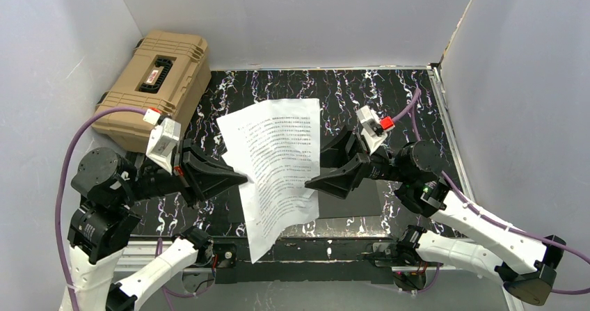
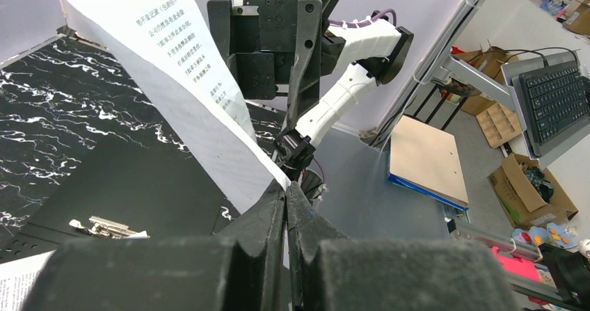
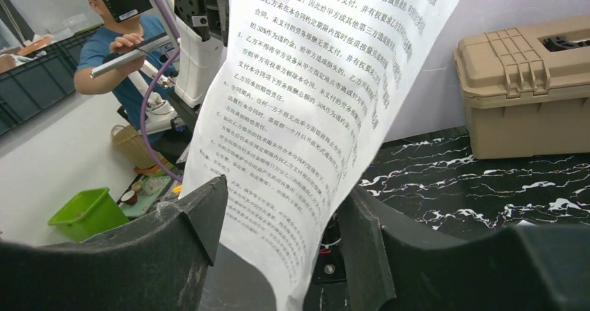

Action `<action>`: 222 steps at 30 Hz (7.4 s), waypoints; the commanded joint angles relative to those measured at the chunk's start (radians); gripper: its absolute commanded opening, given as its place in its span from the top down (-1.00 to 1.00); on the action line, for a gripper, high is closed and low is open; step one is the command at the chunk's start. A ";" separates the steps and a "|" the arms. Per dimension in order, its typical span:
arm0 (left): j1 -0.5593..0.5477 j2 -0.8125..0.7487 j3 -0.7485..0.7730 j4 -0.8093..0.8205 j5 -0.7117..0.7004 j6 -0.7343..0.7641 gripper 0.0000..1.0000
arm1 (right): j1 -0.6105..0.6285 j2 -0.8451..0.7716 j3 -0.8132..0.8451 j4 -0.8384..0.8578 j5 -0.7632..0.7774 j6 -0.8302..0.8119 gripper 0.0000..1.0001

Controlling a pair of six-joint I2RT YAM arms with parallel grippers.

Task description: Put the files into the folder

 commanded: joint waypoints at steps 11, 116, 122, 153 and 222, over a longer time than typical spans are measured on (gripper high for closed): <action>0.006 -0.021 -0.007 0.120 0.061 -0.058 1.00 | -0.002 0.036 0.016 0.108 0.008 0.035 -0.01; -0.343 0.901 -0.605 0.528 -0.606 -0.709 -0.96 | -0.376 0.142 0.206 -1.123 0.746 -0.107 0.97; -0.343 0.896 -0.613 0.450 -0.677 -0.700 -0.96 | -0.381 0.143 0.196 -1.115 0.737 -0.105 0.97; -0.244 0.594 -0.727 0.099 -1.006 -0.542 -0.96 | -0.526 0.222 0.086 -0.897 0.386 -0.004 0.97; -0.006 0.471 -0.784 0.083 -0.888 -0.399 -0.97 | -0.736 0.452 -0.232 -0.562 0.243 -0.134 -0.08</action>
